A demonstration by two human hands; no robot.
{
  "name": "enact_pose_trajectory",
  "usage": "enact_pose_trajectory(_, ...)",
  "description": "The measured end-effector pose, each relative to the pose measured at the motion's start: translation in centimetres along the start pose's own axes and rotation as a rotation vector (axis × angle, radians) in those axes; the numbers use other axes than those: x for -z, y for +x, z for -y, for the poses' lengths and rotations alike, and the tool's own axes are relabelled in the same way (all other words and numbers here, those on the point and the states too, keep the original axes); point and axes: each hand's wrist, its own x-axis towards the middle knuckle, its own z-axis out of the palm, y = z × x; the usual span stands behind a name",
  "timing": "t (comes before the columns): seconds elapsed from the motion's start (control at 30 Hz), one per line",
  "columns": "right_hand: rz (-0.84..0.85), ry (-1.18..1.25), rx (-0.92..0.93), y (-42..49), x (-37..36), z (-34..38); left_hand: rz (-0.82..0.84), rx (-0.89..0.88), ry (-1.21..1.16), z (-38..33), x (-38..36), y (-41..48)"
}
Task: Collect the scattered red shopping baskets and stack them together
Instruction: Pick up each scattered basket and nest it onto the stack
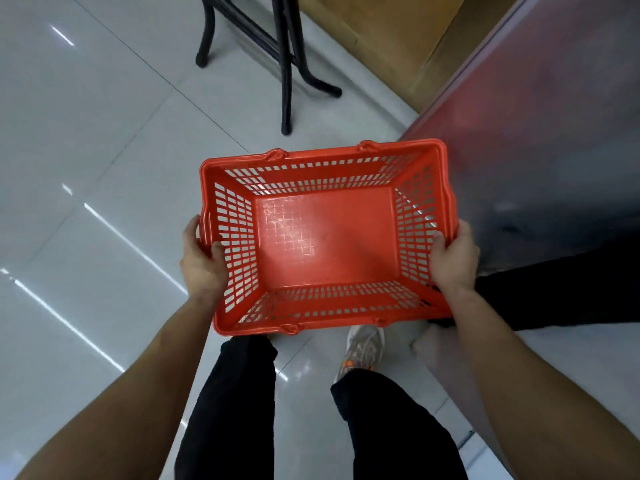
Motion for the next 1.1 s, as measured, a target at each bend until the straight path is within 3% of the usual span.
enact_pose_trajectory(0.33,0.093,-0.089,0.231,-11.1,14.4,19.5,-0.182,0.177,-0.059,-7.7,25.6,-13.7)
enact_pose_trajectory(0.57,0.304,-0.071,0.389,-20.3,19.8,34.7,-0.376,0.286,-0.161,-7.6,40.9,-23.7)
enact_pose_trajectory(0.87,0.522,-0.18,0.795,-35.2,13.9,55.1,-0.715,0.503,-0.421,0.2,55.1,-32.7)
enact_pose_trajectory(1.1,0.679,-0.293,1.108,-52.1,5.8,64.9,-0.973,0.737,-0.66,8.0,63.2,-38.6)
